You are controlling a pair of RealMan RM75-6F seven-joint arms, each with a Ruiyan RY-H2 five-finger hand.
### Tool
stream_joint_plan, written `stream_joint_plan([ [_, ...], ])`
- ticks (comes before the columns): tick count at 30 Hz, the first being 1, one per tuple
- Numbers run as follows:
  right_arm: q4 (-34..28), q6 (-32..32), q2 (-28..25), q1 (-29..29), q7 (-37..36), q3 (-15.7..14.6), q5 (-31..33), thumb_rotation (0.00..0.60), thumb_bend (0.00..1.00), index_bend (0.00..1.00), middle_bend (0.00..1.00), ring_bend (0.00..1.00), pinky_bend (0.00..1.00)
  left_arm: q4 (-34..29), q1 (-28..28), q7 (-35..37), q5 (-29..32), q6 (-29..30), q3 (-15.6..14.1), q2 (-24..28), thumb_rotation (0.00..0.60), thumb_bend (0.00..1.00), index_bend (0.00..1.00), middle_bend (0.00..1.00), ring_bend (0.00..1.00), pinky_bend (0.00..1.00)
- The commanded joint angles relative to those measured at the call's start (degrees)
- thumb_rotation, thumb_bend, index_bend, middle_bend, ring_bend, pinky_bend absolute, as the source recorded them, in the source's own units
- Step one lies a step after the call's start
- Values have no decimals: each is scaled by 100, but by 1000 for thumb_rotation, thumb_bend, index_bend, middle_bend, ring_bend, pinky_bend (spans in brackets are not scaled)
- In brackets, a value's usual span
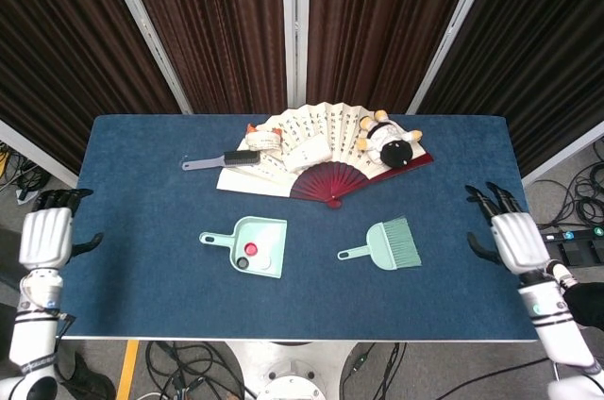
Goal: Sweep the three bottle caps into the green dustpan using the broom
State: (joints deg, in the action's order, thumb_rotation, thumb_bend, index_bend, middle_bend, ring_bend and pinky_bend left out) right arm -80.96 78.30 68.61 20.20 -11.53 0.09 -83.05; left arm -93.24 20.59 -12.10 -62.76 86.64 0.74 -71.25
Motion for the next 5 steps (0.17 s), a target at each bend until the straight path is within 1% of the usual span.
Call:
stream_joint_plan([
  [1, -108, 593, -144, -583, -154, -201, -125, 600, 325, 106, 250, 34, 116, -136, -559, 9, -418, 556, -295, 37, 600, 162, 262, 269, 192, 153],
  [2, -145, 718, -137, -700, -204, -239, -179, 600, 325, 110, 253, 34, 113, -230, -669, -67, -516, 658, -366, 52, 600, 161, 262, 269, 192, 153],
  [5, -191, 951, -110, -918, -266, -288, -291, 600, 325, 131, 264, 34, 104, -388, -897, -267, -687, 902, -436, 38, 600, 159, 262, 269, 192, 149],
])
